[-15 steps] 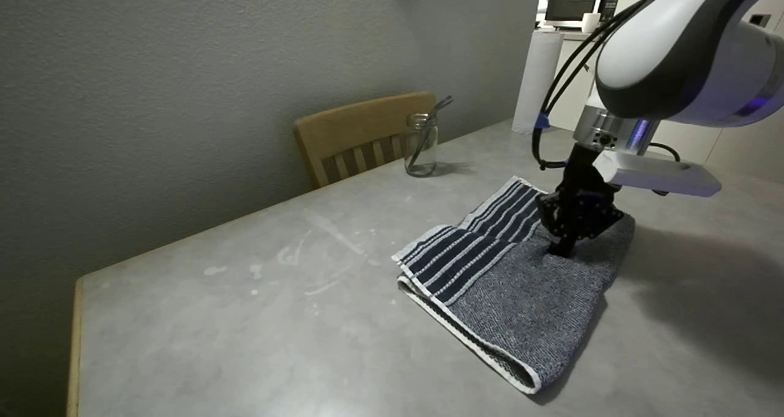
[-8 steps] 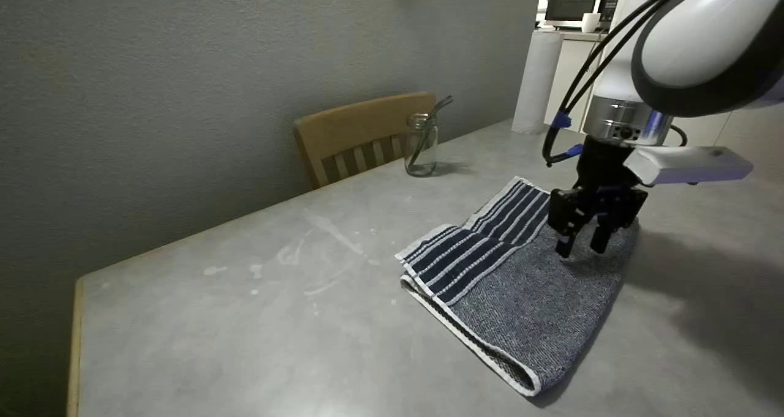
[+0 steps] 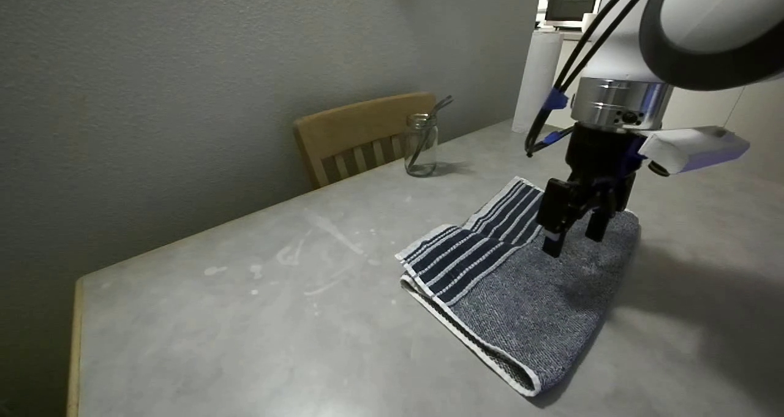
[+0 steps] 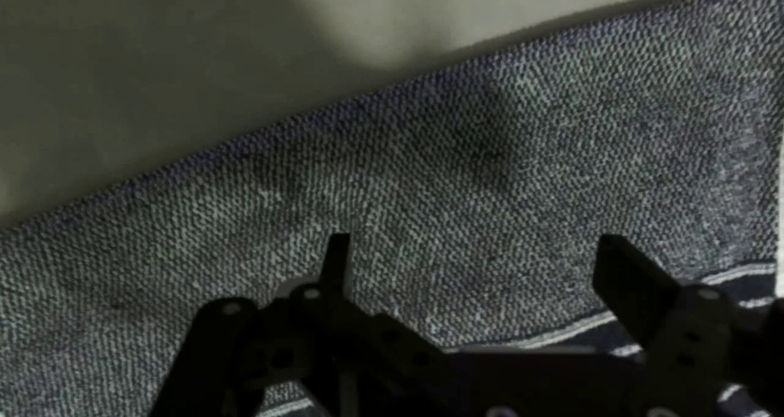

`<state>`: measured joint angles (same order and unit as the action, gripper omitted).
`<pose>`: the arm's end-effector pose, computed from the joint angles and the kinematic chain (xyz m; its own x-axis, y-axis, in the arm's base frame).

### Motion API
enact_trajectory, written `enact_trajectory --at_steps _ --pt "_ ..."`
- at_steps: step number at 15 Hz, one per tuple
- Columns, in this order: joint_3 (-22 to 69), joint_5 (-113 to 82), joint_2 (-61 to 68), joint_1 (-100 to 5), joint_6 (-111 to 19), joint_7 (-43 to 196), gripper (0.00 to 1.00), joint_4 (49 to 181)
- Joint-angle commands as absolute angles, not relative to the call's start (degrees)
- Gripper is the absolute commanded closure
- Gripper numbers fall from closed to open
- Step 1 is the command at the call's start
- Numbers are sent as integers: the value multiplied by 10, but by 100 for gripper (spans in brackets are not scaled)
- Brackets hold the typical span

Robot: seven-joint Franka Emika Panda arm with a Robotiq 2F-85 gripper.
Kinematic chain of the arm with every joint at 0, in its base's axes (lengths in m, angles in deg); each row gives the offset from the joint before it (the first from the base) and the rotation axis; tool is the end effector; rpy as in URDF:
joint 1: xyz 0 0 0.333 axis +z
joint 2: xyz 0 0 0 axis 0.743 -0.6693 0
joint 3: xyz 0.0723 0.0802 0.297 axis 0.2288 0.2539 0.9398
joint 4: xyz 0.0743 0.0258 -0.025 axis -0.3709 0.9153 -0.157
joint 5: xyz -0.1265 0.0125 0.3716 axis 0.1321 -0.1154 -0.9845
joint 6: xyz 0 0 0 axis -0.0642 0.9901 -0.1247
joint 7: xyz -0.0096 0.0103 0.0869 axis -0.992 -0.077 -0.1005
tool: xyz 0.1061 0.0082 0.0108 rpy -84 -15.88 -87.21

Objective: Unfold the towel then fold it again

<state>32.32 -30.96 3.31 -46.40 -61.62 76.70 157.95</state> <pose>0.5030 0.0540 0.2013 0.9858 -0.1582 -0.0566 -0.1641 -0.9787 -0.1231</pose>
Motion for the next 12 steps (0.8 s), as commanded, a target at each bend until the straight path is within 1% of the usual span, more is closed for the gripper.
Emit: enact_trajectory --at_steps 1,12 --pt "345 -318 17 -467 -587 819 0 1553" --pt "400 -322 -52 -464 -490 923 0 1474"
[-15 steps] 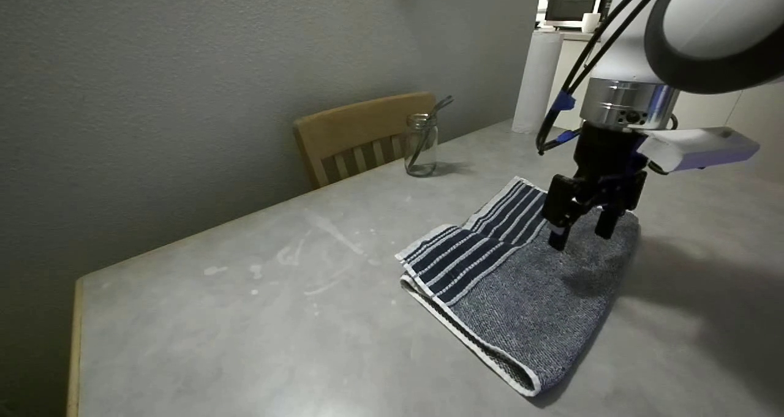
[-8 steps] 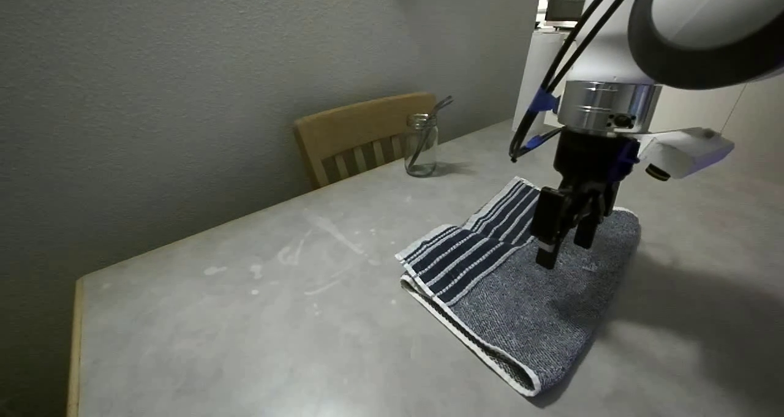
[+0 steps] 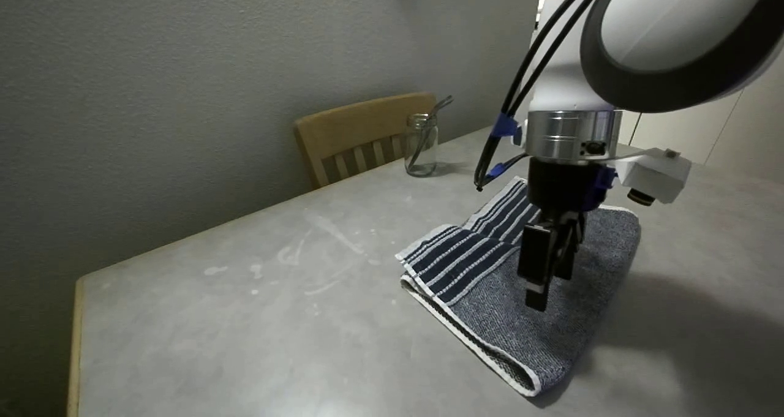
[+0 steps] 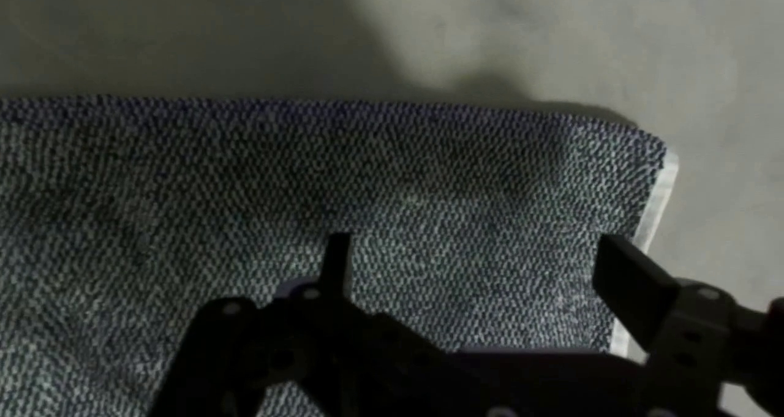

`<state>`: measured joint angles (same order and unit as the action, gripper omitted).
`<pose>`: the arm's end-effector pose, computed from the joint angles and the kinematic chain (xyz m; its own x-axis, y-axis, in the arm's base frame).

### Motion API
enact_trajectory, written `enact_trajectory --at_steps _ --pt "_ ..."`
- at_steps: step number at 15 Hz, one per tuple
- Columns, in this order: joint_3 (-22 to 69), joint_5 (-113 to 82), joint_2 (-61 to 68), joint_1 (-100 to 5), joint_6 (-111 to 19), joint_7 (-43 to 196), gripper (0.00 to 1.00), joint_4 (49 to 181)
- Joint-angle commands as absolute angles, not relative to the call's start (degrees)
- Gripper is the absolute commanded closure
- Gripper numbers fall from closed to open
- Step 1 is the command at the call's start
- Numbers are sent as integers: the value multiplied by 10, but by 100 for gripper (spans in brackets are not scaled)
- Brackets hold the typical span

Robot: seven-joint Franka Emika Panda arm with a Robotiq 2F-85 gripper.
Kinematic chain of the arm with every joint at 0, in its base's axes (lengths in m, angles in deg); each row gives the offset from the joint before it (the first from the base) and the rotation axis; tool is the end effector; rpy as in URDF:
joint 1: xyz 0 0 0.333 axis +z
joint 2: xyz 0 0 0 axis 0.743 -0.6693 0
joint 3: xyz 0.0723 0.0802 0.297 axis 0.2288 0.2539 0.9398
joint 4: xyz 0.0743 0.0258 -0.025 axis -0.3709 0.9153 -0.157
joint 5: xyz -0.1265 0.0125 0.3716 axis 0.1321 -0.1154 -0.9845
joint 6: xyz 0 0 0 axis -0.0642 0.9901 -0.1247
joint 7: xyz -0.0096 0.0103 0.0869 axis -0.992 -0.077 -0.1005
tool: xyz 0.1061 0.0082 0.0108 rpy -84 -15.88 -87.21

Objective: Unfold the towel then fold it again

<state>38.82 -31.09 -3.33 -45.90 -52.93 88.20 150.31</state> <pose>0.5129 0.1270 0.1780 0.9718 0.1747 -0.1583 0.1406 -0.9685 -0.2057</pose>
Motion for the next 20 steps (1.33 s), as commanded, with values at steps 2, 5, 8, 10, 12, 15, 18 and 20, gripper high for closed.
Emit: enact_trajectory --at_steps 2,5,8,10,12,15,18,20 --pt "409 -322 -61 -464 -466 948 0 1459" --pt "419 -332 -53 -475 -439 992 0 1460" --pt "407 -323 -54 -457 -457 972 0 1463" --pt "407 -324 -54 -459 -456 976 0 1463" --pt "407 -324 -54 -459 -456 976 0 1463" --pt "400 -317 -55 -447 -464 944 0 1464" --pt "386 -287 -75 -420 -454 886 0 1431" --pt "371 -256 -89 -396 -454 837 0 1405"
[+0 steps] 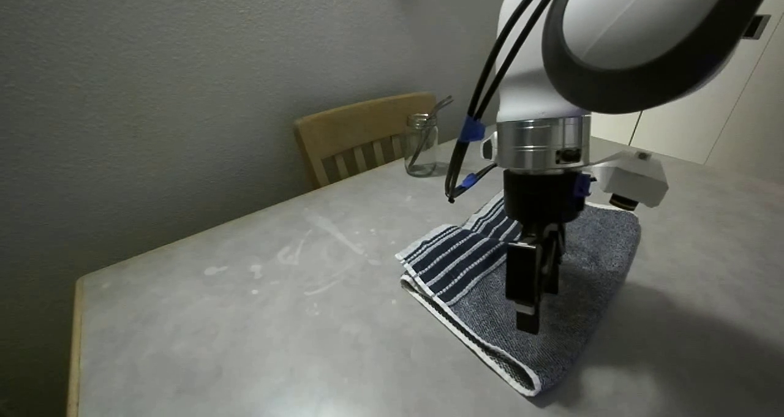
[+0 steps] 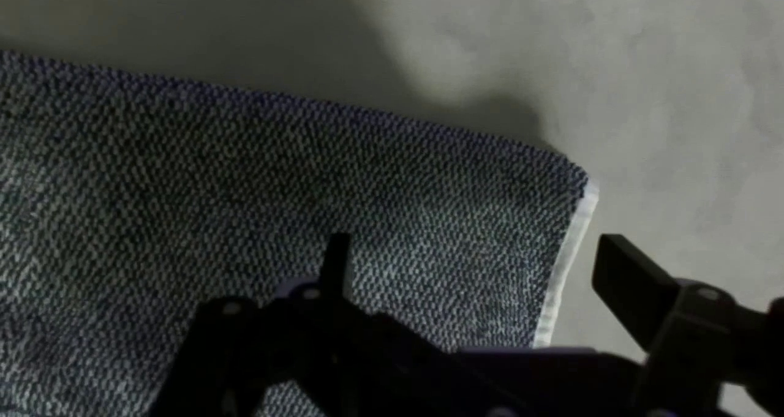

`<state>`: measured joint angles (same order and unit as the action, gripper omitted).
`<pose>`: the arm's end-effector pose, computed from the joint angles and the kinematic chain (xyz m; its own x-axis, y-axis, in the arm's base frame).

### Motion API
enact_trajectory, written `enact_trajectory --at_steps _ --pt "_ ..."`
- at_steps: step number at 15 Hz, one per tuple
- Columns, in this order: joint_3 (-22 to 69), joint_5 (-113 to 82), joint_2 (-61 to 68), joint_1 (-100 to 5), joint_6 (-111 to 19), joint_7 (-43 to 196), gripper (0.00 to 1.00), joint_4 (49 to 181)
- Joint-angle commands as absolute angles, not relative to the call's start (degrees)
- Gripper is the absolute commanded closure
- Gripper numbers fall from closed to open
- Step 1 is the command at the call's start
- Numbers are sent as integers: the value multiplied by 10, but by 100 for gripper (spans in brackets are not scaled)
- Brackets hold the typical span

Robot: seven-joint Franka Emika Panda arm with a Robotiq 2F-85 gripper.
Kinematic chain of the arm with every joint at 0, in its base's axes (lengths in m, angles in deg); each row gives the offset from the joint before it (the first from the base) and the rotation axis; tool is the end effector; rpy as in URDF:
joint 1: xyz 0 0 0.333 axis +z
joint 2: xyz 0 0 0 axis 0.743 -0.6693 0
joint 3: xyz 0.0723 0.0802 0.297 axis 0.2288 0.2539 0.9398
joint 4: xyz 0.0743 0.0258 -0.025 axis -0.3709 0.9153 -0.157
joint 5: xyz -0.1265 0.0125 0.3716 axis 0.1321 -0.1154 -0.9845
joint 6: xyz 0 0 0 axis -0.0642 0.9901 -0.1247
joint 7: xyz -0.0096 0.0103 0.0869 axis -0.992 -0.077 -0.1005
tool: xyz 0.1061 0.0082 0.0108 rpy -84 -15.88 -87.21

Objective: Unfold the towel then fold it again

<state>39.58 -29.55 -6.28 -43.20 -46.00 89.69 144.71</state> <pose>0.5208 0.1654 0.1765 0.9309 0.2929 -0.2185 0.2426 -0.9425 -0.2299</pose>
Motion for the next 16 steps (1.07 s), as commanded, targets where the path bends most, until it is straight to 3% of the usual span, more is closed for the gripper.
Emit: enact_trajectory --at_steps 1,8,16 --pt "364 -239 -97 -385 -454 815 0 1390" --pt "337 -194 -171 -335 -436 703 0 1264" --pt "307 -172 -195 -289 -401 609 0 1219"
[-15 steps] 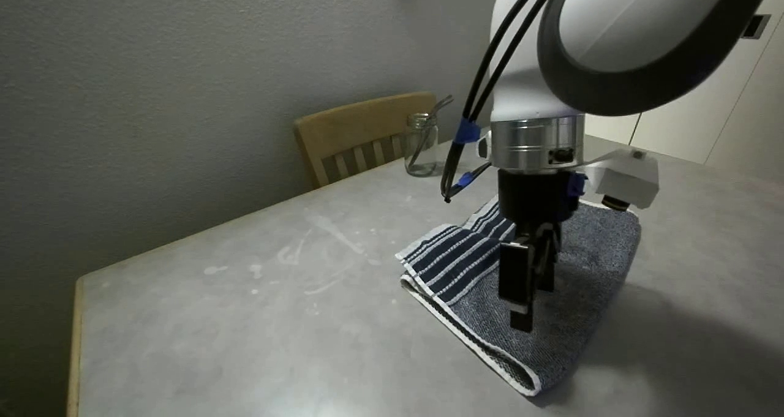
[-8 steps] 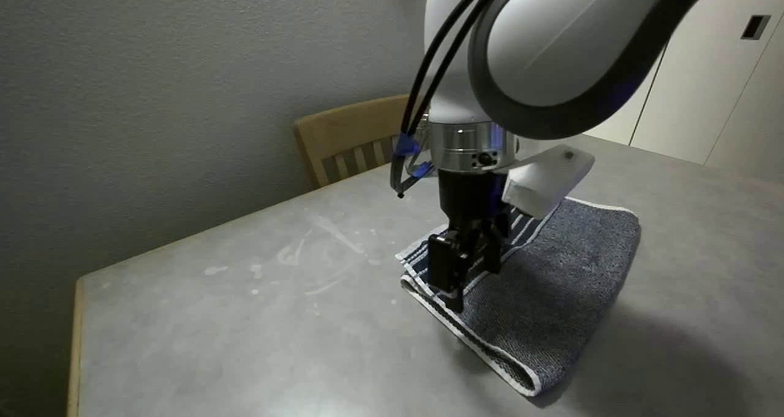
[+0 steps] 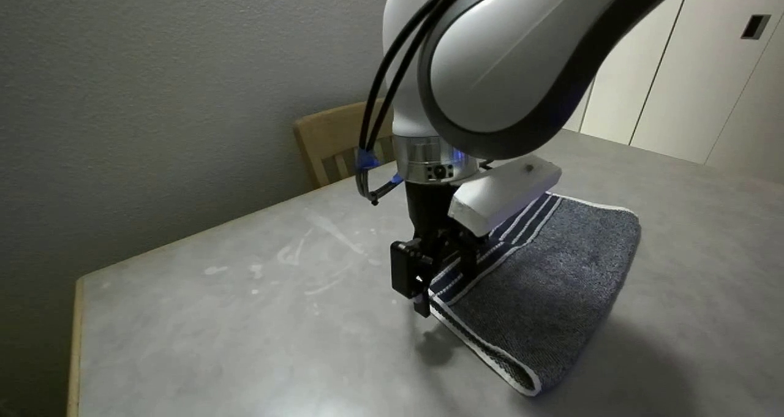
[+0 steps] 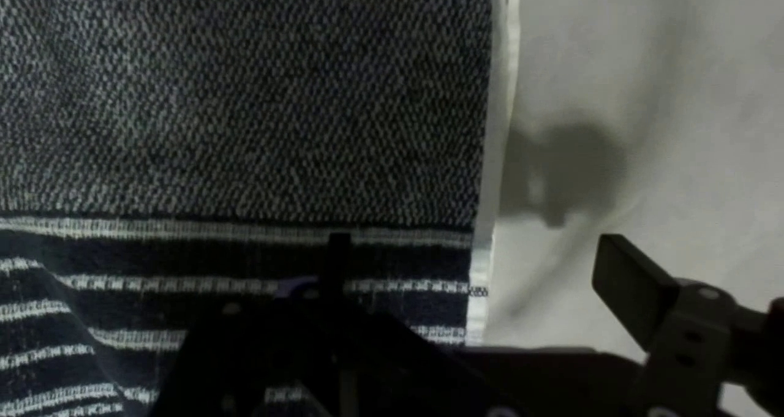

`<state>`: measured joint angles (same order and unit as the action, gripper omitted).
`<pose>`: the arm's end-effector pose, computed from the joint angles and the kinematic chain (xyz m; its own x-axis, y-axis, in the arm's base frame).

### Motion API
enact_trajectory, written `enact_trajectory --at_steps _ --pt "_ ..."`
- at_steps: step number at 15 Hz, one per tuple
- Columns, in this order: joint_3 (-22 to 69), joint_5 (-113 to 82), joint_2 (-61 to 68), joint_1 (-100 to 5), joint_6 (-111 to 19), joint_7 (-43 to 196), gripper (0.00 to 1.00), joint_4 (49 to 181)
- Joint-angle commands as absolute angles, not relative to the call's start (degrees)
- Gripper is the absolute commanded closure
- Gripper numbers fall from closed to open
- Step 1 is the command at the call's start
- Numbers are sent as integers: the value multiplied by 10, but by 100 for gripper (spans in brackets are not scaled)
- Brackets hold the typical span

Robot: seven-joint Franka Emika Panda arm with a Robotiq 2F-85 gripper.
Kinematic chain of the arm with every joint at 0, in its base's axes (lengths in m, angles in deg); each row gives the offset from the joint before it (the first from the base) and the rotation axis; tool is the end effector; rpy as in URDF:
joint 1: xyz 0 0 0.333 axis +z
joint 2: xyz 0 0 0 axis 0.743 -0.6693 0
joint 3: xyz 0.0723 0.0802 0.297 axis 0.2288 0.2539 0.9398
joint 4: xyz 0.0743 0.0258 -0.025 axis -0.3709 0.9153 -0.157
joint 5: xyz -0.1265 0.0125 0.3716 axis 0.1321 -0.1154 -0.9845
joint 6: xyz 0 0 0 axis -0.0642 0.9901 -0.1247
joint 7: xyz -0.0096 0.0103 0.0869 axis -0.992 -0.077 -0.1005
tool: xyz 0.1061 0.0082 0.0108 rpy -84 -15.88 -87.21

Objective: Unfold the towel then fold it again

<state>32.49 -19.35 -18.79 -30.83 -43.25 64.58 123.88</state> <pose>0.5965 0.2413 0.1684 0.9852 0.0700 -0.1565 0.0670 -0.9975 -0.0246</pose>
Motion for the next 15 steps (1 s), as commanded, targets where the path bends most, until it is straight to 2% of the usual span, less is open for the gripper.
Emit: enact_trajectory --at_steps 1,15 --pt "302 -166 -193 -283 -390 596 0 1216" --pt "288 -93 -214 -227 -235 462 0 1143"
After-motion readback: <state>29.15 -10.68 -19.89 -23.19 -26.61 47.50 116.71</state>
